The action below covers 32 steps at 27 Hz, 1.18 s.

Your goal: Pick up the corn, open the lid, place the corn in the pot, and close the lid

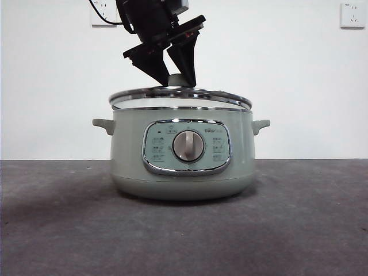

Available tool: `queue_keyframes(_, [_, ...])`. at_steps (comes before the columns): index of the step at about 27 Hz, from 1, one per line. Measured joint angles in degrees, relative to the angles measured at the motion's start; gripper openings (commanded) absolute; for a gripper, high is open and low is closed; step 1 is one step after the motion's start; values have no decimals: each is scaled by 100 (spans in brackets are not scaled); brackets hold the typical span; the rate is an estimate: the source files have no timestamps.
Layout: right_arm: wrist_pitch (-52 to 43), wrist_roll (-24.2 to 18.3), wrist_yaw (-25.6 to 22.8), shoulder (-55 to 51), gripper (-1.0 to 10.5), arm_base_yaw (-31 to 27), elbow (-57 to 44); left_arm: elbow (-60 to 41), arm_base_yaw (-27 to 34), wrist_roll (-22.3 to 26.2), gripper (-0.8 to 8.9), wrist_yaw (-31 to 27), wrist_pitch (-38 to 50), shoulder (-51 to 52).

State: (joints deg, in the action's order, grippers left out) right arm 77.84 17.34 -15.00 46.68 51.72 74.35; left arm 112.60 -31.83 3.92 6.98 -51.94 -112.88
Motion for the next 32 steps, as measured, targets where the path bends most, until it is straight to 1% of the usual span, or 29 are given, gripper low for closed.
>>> queue_keyframes(17, [0,2,0,0,-12,2,0,168,0,52,-9,-72,98,-238])
queue_keyframes(22, [0,2,-7,0,-12,2,0,184,-13,125,-9,-249,57,-240])
queue_keyframes(24, [0,2,-4,0,-12,2,0,192,-26,232,-9,-374,55,-267])
queue_keyframes(28, [0,2,-7,0,-12,2,0,203,-50,269,-8,-455,35,-271])
queue_keyframes(31, [0,2,-9,0,-12,2,0,205,-48,273,13,-332,33,-271])
queue_keyframes(32, [0,2,-9,0,-12,2,0,205,-48,273,89,-289,35,-273])
